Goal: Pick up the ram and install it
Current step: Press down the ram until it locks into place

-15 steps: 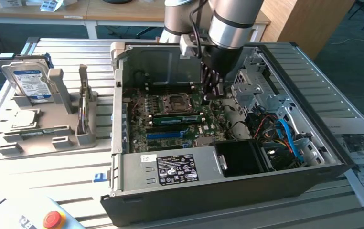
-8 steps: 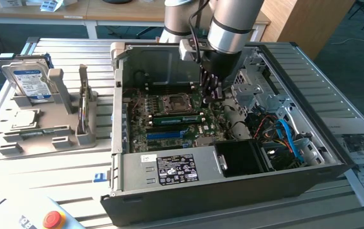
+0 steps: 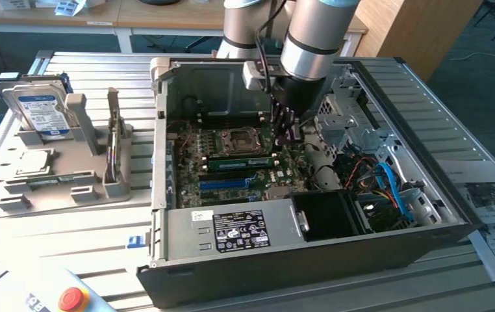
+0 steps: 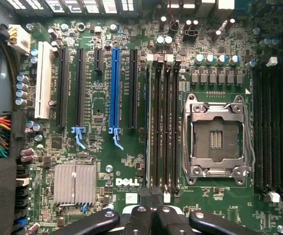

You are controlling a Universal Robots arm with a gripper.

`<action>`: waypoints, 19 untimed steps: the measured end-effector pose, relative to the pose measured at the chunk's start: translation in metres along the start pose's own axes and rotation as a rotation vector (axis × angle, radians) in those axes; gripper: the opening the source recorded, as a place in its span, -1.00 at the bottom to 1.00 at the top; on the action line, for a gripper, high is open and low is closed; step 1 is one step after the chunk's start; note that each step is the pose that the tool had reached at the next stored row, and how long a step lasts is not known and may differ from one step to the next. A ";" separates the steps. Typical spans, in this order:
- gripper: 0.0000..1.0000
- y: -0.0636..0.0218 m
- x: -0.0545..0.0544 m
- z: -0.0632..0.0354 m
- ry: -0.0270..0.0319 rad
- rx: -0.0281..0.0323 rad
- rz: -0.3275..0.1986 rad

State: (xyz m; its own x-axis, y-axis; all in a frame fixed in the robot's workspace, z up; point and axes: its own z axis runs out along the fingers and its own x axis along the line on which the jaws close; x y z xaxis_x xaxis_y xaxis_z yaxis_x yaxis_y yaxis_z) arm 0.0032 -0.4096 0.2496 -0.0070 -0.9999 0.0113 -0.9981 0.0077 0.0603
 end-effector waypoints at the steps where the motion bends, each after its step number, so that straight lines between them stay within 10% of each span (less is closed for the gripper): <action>1: -0.79 -0.0001 0.000 0.0015 0.0000 0.0000 0.000; 19: -0.79 -0.0009 0.000 0.0133 0.0002 0.0000 0.000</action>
State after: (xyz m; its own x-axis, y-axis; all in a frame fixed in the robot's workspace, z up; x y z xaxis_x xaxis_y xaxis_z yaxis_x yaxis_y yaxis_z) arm 0.0033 -0.4096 0.2363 -0.0071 -0.9999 0.0115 -0.9981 0.0078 0.0604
